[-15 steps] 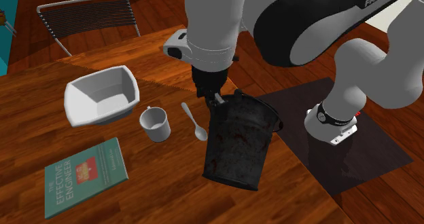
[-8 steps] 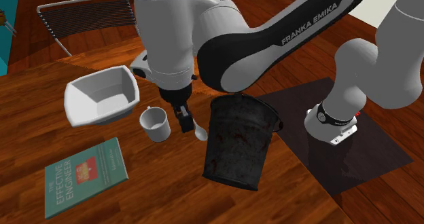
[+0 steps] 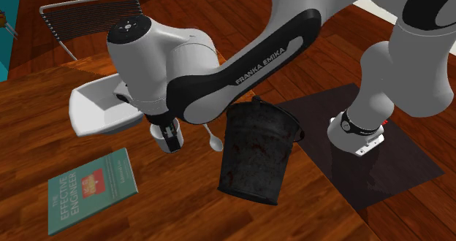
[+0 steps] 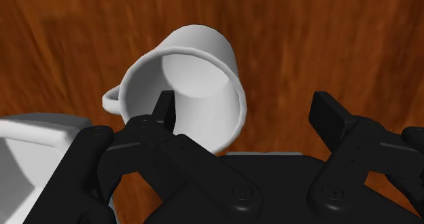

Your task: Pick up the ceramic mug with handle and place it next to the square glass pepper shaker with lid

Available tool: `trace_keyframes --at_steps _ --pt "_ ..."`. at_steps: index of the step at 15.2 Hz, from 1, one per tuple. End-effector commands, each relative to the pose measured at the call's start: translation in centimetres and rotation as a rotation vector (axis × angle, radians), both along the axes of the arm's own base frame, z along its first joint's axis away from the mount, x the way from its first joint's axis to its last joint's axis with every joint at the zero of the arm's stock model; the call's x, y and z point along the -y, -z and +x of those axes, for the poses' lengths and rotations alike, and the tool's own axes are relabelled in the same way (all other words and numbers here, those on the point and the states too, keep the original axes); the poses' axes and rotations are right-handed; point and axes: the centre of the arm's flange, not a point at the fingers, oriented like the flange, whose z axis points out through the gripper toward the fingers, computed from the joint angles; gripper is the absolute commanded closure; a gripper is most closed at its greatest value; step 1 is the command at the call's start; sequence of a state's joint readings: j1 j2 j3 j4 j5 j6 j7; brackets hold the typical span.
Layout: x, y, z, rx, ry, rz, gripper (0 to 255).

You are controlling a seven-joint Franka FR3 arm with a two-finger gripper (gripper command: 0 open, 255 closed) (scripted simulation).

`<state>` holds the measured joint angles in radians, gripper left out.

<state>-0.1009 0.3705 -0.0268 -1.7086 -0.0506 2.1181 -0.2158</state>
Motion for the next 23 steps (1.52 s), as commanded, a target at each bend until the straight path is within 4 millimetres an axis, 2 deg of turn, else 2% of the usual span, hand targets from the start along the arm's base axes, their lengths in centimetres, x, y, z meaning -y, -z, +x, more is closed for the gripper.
trace_keyframes --at_steps 1,7,14,15,23 --pt "0.0 1.1 0.6 0.0 -0.001 -0.002 0" --pt "0.2 4.0 0.7 0.0 -0.001 -0.002 0" --pt "0.2 4.0 0.7 0.0 -0.001 -0.002 0" --pt "0.2 4.0 0.7 0.0 -0.001 -0.002 255" --pt "0.2 4.0 0.7 0.0 -0.001 -0.002 255"
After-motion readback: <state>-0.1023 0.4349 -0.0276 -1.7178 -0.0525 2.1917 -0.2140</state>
